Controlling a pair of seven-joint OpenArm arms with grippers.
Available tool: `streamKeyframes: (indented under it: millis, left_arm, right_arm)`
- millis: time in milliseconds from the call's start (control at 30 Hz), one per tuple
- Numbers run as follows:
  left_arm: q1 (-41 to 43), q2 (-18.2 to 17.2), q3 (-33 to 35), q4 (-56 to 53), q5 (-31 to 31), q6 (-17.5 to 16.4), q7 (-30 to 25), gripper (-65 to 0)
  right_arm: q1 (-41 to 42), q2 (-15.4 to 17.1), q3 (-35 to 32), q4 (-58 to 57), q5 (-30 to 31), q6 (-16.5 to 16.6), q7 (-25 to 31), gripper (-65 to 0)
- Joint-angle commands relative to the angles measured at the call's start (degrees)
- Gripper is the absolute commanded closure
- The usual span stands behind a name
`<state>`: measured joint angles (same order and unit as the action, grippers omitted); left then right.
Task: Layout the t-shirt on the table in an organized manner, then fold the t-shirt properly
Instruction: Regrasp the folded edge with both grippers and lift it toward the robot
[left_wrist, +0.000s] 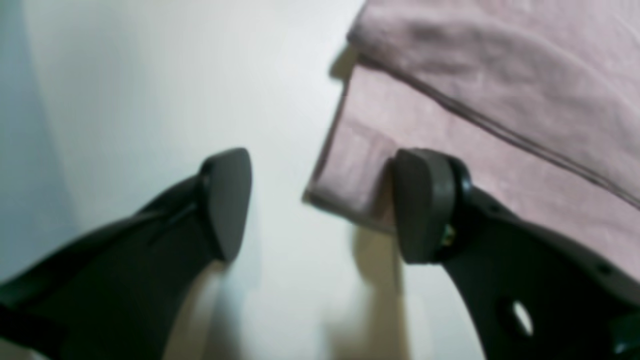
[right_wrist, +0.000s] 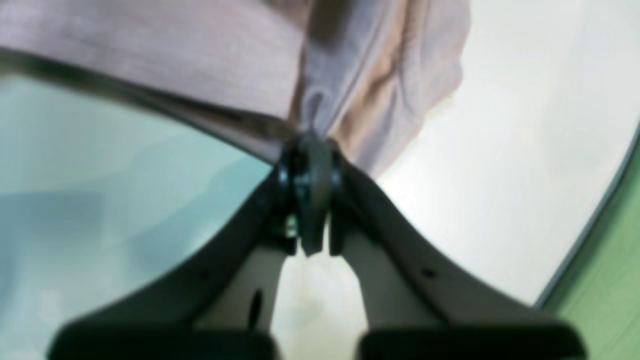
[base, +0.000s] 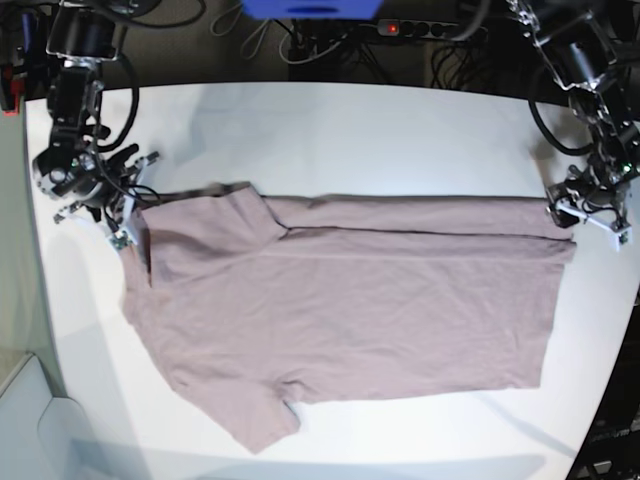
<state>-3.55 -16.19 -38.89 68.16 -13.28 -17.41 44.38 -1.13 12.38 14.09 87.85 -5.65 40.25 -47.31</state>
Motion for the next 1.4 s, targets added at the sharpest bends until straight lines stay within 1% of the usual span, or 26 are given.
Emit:
streamKeyframes:
  millis: [0, 67, 133, 200, 267, 300, 367, 467, 500, 567, 633, 733, 833, 900, 1100, 1167, 1233, 1367]
  left_arm:
    - [-0.45, -0.65, -0.09, 0.37, -0.48, -0.04, 0.5, -38.4]
    - [-0.45, -0.65, -0.09, 0.37, -0.48, -0.04, 0.5, -27.9]
    - [-0.54, -0.65, -0.09, -0.16, -0.48, -0.04, 0.5, -12.7]
    - [-0.54, -0.65, -0.09, -0.25, -0.13, -0.04, 0.5, -0.3]
    - [-0.45, -0.65, -0.09, -0.25, -0.04, -0.04, 0.5, -0.3]
    - [-0.36, -0.65, -0.09, -0.25, -0.04, -0.04, 0.5, -1.6]
    - [-0.1, -0.65, -0.09, 0.19, -0.48, -0.04, 0.5, 0.0]
    - [0.17, -0.91, -0.45, 2.12, -0.57, -0.04, 1.29, -0.2]
    - [0.43, -1.0, -0.45, 3.88, -0.57, -0.04, 1.55, -0.2]
    - [1.4, -1.09, -0.45, 7.05, -0.57, -0.04, 3.58, -0.2]
    - [1.22, -1.18, -0.45, 9.42, -0.48, -0.04, 5.51, -0.2]
    - [0.69, -2.23, -0.18, 12.76, -0.57, -0.04, 7.44, -0.2]
    - [-1.33, -2.67, -0.09, 14.7, -0.22, -0.04, 9.82, -0.2]
    - [-2.91, -2.76, -0.09, 15.4, -0.39, -0.04, 11.4, -0.2]
    - [-7.39, -2.85, -0.01, 15.05, -0.04, -0.04, 13.6, -0.2]
    - [-8.89, -2.85, -0.01, 14.96, 0.05, -0.04, 14.12, -0.2]
    - [-10.21, -2.85, -0.01, 14.87, 0.05, -0.04, 14.48, -0.2]
    - [-11.79, -2.85, -0.01, 14.87, 0.05, 0.05, 14.48, -0.2]
  right_arm:
    - [0.82, 0.76, 0.2, 1.16, 0.16, -0.25, 0.85, 0.0]
    - [0.91, 0.85, 0.2, 1.16, 0.16, -0.25, 0.85, 0.0]
    - [0.91, 0.94, 0.2, 1.16, 0.16, -0.25, 0.85, 0.0]
    - [0.91, 1.02, 0.2, 1.16, 0.07, -0.25, 0.85, 0.0]
    - [0.91, 1.02, 0.2, 1.16, 0.07, -0.25, 0.85, 0.0]
    - [0.91, 1.02, 0.2, 1.16, 0.07, -0.25, 0.85, 0.0]
    - [0.91, 1.02, 0.2, 1.16, 0.07, -0.25, 0.85, 0.0]
    - [0.91, 1.02, 0.2, 1.68, 0.07, -0.25, 0.76, 0.0]
    - [0.82, 1.55, 0.2, 2.56, 0.07, -0.25, 0.76, 0.0]
    - [0.47, 2.61, 0.11, 4.76, 0.33, -0.25, 0.5, 0.0]
    - [0.47, 2.87, 0.02, 6.43, 0.16, -0.25, 0.41, 0.0]
    - [0.99, 3.13, -0.06, 8.81, 0.07, -0.25, -0.47, 0.0]
    - [1.78, 5.07, -0.5, 10.56, 0.16, -0.25, -2.23, 0.0]
    - [3.37, 5.6, -2.17, 10.83, 0.07, -0.25, -3.11, 0.0]
    - [8.29, 7.79, -5.08, 10.92, -0.37, -0.25, -6.89, 0.0]
    - [10.14, 8.85, -7.54, 10.83, -1.69, -0.25, -7.15, 0.0]
    - [11.89, 9.11, -9.65, 10.74, -2.39, -0.25, -7.24, 0.0]
    - [13.65, 10.96, -12.9, 10.74, -2.39, -0.25, -7.5, 0.0]
